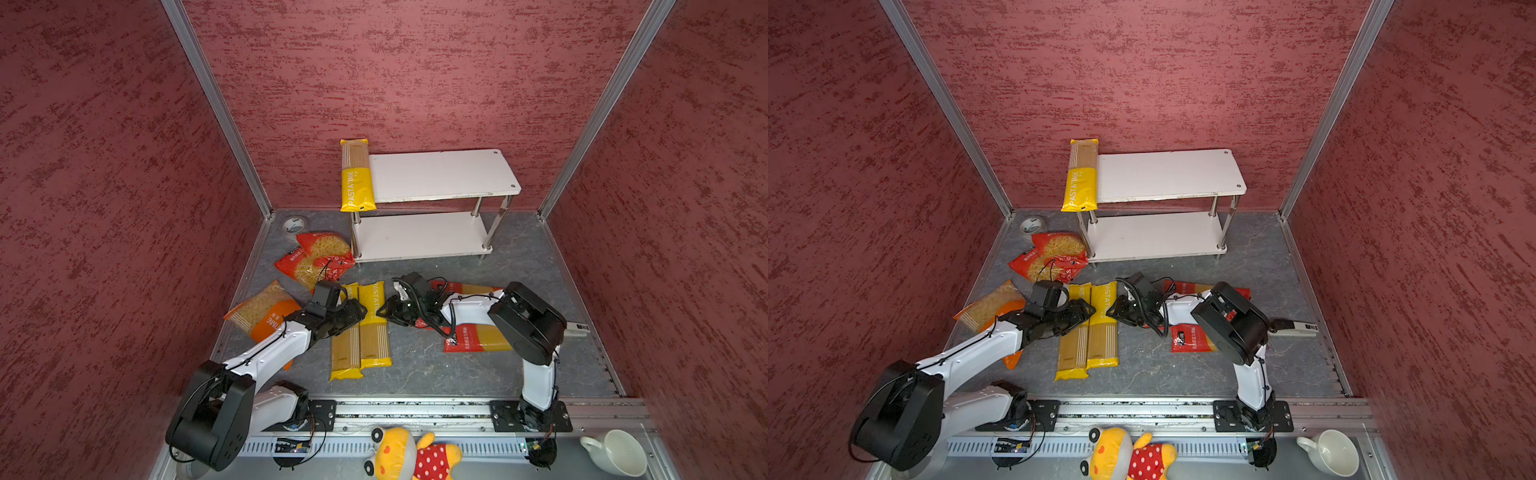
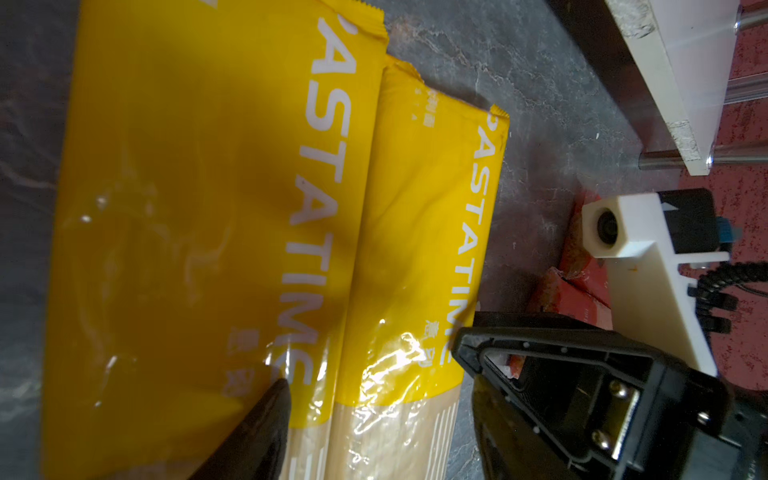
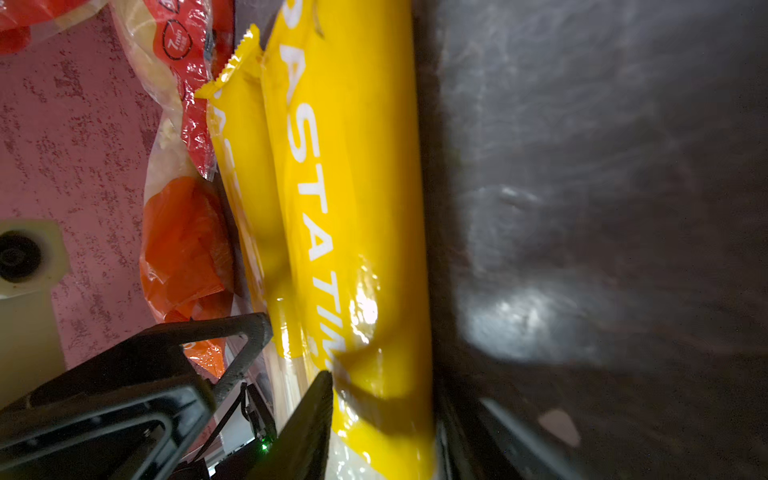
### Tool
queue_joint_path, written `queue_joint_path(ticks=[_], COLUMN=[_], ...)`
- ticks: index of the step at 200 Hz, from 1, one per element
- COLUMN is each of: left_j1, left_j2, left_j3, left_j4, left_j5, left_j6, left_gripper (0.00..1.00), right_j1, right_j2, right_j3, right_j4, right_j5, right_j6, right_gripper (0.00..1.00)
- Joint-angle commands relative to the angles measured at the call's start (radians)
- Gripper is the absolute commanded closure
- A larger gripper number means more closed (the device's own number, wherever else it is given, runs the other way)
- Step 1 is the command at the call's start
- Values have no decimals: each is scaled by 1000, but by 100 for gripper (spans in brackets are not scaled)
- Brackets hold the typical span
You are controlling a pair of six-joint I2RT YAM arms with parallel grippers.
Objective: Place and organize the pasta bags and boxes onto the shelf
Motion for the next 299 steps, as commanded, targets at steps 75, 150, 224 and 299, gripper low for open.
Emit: queue_joint_path(ticks=[75,150,224,299], left_j1=[-3,-17,-69,-128], left_j2=[0,-33,3,134], left_j3=[9,101,149,179], left_j4=[54,-9,59,190], left_j5=[-33,-46,-34,15], left_j6=[-27,-13,6,21], left_gripper=[31,31,31,31], right_j1=[11,-15,-88,-172], right_j2=[40,-99,-381,-740], right_j3=[2,-92,-203,-476], right_j4=[160,179,66,-6], right_j5=[-40,-14,10,509], right_j6=[-3,-49,-73,365], right_gripper=[83,99,100,100])
